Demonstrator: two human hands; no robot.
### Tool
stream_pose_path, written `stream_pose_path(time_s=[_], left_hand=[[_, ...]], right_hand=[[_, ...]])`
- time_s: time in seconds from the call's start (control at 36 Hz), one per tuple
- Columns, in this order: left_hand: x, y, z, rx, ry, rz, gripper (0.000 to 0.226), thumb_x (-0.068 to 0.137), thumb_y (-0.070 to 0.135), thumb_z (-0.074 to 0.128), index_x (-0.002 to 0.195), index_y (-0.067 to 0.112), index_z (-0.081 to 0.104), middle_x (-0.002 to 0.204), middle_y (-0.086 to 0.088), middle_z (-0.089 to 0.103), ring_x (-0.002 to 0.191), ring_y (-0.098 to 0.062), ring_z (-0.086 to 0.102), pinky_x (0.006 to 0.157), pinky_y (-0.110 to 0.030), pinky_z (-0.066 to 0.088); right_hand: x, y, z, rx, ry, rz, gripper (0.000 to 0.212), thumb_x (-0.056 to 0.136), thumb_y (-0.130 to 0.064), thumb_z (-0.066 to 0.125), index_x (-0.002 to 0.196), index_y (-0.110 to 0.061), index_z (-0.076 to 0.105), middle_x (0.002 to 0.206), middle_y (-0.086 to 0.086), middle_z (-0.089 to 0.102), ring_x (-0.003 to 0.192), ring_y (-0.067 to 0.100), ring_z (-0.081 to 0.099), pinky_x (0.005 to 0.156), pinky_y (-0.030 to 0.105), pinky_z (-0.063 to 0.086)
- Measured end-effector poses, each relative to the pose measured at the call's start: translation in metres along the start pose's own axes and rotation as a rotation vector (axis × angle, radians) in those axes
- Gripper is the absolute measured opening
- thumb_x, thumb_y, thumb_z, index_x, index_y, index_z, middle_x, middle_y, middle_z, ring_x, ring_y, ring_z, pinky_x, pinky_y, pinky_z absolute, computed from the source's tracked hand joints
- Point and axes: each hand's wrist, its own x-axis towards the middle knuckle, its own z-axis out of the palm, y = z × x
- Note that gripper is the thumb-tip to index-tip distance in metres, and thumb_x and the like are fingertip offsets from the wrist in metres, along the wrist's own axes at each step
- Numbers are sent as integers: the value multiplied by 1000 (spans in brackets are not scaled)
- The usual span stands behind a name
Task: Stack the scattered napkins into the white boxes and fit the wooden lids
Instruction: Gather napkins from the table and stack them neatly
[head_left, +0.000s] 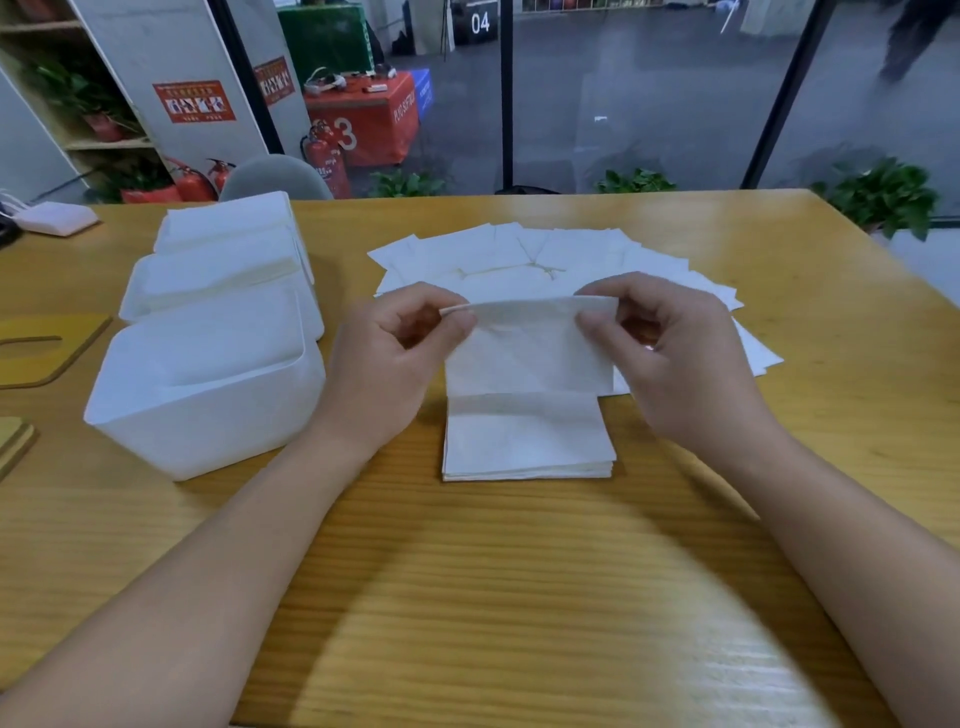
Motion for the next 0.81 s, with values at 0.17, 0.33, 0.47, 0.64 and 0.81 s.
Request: stream_pose_path(time_s=[0.17, 0.33, 0.47, 0.64, 0.81], left_hand=[[4, 1, -13, -9, -212, -163, 24, 104, 18, 73, 125, 29, 74, 63, -9, 41, 59, -25, 34, 60, -31, 34], [-1, 2, -11, 172, -421, -203, 39, 102, 16, 72, 133, 40, 65, 61, -1, 46, 60, -16, 40, 62, -20, 37], [-1, -1, -12, 233, -462, -207, 42, 100, 15, 71, 132, 42, 65, 61, 2, 46, 59, -15, 42, 63, -17, 37], [-2, -6, -11, 373, -466, -167, 30, 96, 33, 78, 122, 46, 70, 71, 9, 56, 64, -5, 51, 69, -26, 43], [-2, -14, -5, 369, -370, -125, 12, 99, 44, 76, 110, 47, 77, 108, 18, 63, 95, -5, 60, 83, -20, 46]], right_hand=[[1, 0, -7, 58, -246, 273, 21, 103, -26, 72, 123, -31, 67, 62, -2, 60, 53, 15, 56, 57, 24, 47], [1, 8, -9, -79, -441, 340, 24, 100, -27, 74, 121, -31, 66, 60, -5, 66, 50, 11, 56, 48, 16, 39], [-1, 9, -7, -140, -457, 296, 21, 98, -30, 75, 117, -34, 67, 67, -2, 69, 56, 8, 56, 59, 22, 42], [0, 17, -6, -239, -407, 253, 22, 92, -36, 82, 111, -37, 70, 77, -9, 71, 65, 5, 62, 68, 33, 53], [-3, 20, 3, -371, -299, 91, 25, 97, -46, 74, 119, -35, 73, 115, -18, 62, 101, 2, 57, 86, 27, 48]])
